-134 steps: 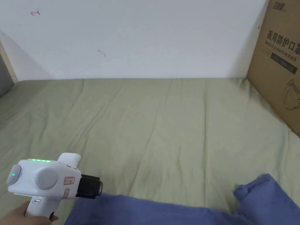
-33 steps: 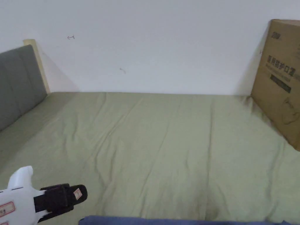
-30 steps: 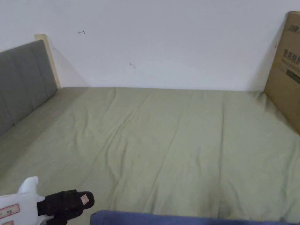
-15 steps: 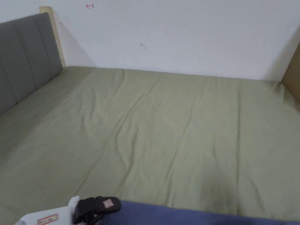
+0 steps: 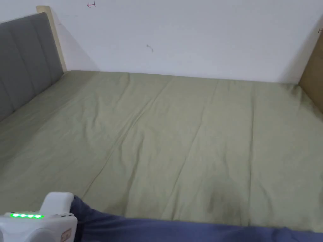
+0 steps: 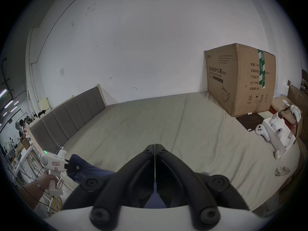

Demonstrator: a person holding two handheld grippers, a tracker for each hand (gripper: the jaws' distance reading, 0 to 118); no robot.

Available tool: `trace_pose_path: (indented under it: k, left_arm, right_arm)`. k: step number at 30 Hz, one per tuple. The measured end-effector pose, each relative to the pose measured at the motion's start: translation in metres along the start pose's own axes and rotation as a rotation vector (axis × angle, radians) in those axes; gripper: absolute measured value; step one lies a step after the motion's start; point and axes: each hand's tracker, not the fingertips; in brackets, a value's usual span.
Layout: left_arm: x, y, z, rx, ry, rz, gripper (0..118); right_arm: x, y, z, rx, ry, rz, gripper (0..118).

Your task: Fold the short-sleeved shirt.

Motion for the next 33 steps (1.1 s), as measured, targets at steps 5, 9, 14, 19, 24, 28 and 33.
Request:
trace_pose_path:
  k: [5, 9, 14, 19, 24, 28, 33]
  left_arm:
    - [0.028, 0.021, 0.031, 0.027, -0.374, 0.152, 3]
    - [0.109, 0.044, 0.037, -0.052, -0.728, 0.162, 13]
    - [0.177, 0.054, 0.034, -0.091, -0.851, 0.131, 93]
    - [0.161, 0.048, 0.042, -0.083, -0.805, 0.169, 110]
    - [0.154, 0.038, 0.034, -0.077, -0.764, 0.121, 18]
    - [0.200, 0.029, 0.012, -0.148, -0.701, -0.043, 0]
    - [0.262, 0.012, -0.034, -0.274, -0.661, -0.148, 0]
  right_arm:
    - [0.010, -0.006, 0.010, -0.011, 0.013, -0.028, 0]
    - [0.021, -0.006, 0.020, -0.009, 0.005, -0.061, 0]
    - [0.036, -0.003, 0.033, 0.000, -0.005, -0.096, 0]
    - [0.048, -0.004, 0.040, 0.006, -0.017, -0.094, 0]
    - [0.060, -0.012, 0.035, -0.012, -0.012, -0.140, 0]
    - [0.065, -0.017, 0.031, -0.036, -0.011, -0.164, 0]
    - [0.068, -0.019, 0.032, -0.052, -0.020, -0.157, 0]
